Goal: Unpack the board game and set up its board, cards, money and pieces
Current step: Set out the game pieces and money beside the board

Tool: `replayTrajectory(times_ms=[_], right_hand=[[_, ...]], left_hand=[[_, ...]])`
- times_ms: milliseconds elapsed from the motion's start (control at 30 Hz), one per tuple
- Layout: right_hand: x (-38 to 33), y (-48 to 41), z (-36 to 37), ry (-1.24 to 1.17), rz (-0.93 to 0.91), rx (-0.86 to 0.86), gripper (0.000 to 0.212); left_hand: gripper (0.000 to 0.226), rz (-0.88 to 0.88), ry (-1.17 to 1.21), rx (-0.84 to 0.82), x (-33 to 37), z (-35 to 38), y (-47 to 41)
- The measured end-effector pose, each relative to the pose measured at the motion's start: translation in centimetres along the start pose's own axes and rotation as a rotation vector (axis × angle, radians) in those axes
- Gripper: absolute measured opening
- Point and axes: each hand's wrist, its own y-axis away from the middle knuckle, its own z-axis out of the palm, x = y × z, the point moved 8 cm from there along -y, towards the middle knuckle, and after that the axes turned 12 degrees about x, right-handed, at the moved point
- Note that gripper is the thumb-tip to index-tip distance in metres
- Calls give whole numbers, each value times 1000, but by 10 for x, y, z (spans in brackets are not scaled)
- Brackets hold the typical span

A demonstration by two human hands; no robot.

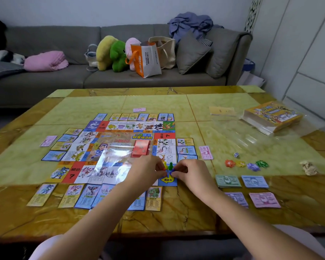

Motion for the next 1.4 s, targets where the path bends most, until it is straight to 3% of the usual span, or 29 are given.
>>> replayTrajectory(times_ms=[800, 933, 1067, 1267, 1400], right_hand=[[0, 1, 5, 53, -28, 9, 15], [-8, -6, -17, 21, -32, 59, 13], [4, -24, -72, -1, -7, 226, 13], [65, -39, -127, 227, 124, 308, 18], [93, -43, -131, 346, 192, 198, 35]], left_hand=[[12, -55, 47, 34, -6, 1, 2], [17, -71, 75, 107, -2, -15, 4], [11, 33, 103, 171, 26, -33, 4], [18, 215, 119, 7, 83, -8, -4], [26, 309, -24, -100, 109, 20, -8]])
